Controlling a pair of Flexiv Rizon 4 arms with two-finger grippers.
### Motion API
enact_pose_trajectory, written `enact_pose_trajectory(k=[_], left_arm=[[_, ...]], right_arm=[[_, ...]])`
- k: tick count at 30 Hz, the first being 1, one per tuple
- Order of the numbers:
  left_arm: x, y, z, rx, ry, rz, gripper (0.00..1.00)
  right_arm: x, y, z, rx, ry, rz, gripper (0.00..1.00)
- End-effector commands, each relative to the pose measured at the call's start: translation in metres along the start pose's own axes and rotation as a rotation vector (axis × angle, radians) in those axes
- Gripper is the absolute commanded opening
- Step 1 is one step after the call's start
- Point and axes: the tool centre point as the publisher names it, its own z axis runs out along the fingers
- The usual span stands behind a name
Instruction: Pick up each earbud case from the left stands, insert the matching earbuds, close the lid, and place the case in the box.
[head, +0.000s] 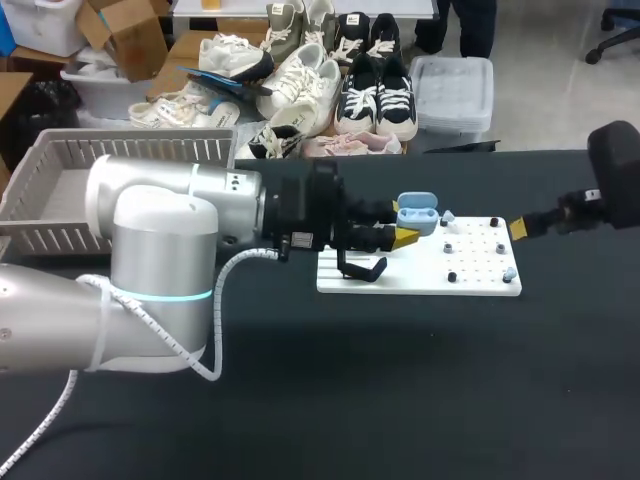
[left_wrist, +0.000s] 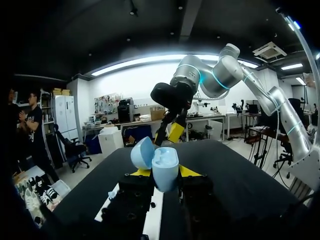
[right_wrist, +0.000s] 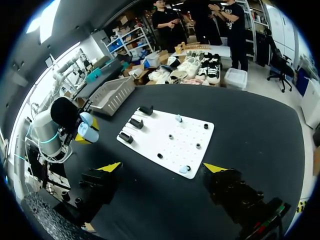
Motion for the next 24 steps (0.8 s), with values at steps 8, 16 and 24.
enact_pose_trajectory(k=[8, 16, 24], left_arm=[[0.009, 0.008, 0.001, -0.017, 0.029, -0.027, 0.00], [0.009, 0.010, 0.001, -0.034, 0.041, -0.034, 0.00], [0.009, 0.010, 0.001, -0.034, 0.041, -0.034, 0.00]], right_arm=[[-0.005, 0.003, 0.005, 0.109, 0.010, 0.005, 1.00], [-0.005, 0.002, 0.007, 0.108, 0.014, 0.008, 1.00], [-0.001, -0.008, 0.005, 0.158, 0.093, -0.032, 1.00]])
